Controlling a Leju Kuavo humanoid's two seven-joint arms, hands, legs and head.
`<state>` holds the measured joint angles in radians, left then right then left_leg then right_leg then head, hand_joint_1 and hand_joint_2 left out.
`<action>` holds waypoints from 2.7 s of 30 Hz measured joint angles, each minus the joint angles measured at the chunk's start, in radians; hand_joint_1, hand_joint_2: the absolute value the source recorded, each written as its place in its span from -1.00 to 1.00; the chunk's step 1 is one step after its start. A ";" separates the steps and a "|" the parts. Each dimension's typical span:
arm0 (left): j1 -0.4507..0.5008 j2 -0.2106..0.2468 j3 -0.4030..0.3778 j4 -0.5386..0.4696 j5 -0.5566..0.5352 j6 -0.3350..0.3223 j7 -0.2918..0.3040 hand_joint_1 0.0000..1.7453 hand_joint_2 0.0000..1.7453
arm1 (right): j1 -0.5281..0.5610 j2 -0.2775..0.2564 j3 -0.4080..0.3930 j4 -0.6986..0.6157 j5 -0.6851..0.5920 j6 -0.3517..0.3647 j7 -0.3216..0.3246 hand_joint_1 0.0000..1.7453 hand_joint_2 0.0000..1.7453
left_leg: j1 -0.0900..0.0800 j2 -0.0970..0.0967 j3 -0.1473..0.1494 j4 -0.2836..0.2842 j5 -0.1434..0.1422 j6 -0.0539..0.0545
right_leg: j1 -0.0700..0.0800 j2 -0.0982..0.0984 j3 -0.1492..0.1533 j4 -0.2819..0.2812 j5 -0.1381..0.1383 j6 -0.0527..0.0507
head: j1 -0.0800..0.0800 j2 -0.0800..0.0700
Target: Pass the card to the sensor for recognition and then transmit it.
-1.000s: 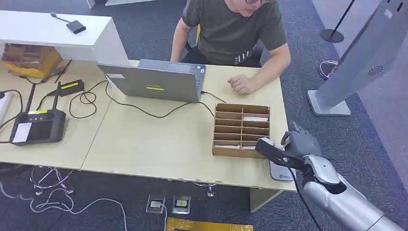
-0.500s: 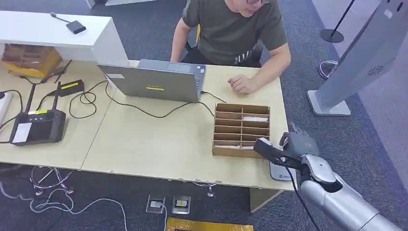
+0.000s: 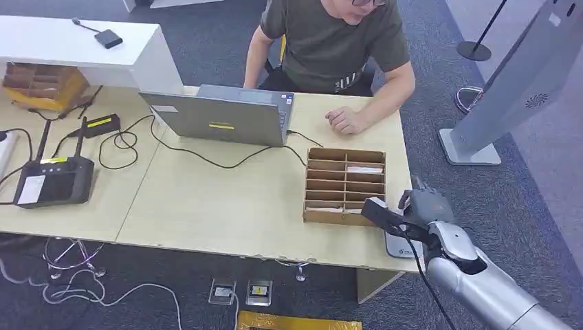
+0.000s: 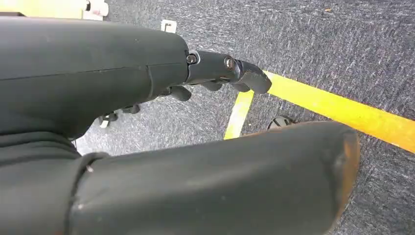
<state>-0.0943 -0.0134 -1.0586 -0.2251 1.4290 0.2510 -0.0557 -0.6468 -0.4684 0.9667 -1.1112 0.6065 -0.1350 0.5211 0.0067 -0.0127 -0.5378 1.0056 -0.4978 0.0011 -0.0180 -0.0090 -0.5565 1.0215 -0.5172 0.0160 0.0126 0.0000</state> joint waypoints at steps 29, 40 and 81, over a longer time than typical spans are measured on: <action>0.000 0.000 0.000 0.000 0.000 0.000 0.000 -1.00 -1.00 | -0.001 0.007 0.000 0.013 0.000 0.000 0.000 1.00 1.00 | 0.000 0.000 0.000 0.000 0.000 0.000 | 0.000 0.000 0.000 0.000 0.000 0.000 | 0.000 0.000; 0.000 0.000 0.000 0.000 0.000 0.000 0.000 -1.00 -1.00 | -0.002 0.008 0.000 0.016 0.000 0.000 0.000 1.00 1.00 | 0.000 0.000 0.000 0.000 0.000 0.000 | 0.000 0.000 0.000 0.000 0.000 0.000 | 0.000 0.000; 0.001 -0.001 0.000 0.000 0.017 0.019 -0.002 -1.00 -1.00 | 0.116 -0.133 -0.212 -0.292 0.099 -0.014 0.118 1.00 1.00 | 0.000 0.004 0.001 0.000 0.000 0.000 | 0.000 0.004 0.000 0.000 0.001 0.001 | 0.000 0.000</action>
<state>-0.0928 -0.0145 -1.0586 -0.2251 1.4462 0.2705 -0.0580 -0.5306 -0.6016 0.7546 -1.4030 0.7053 -0.1492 0.6393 0.0066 -0.0090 -0.5369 1.0058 -0.4983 0.0007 -0.0181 -0.0051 -0.5567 1.0212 -0.5165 0.0165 0.0122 0.0000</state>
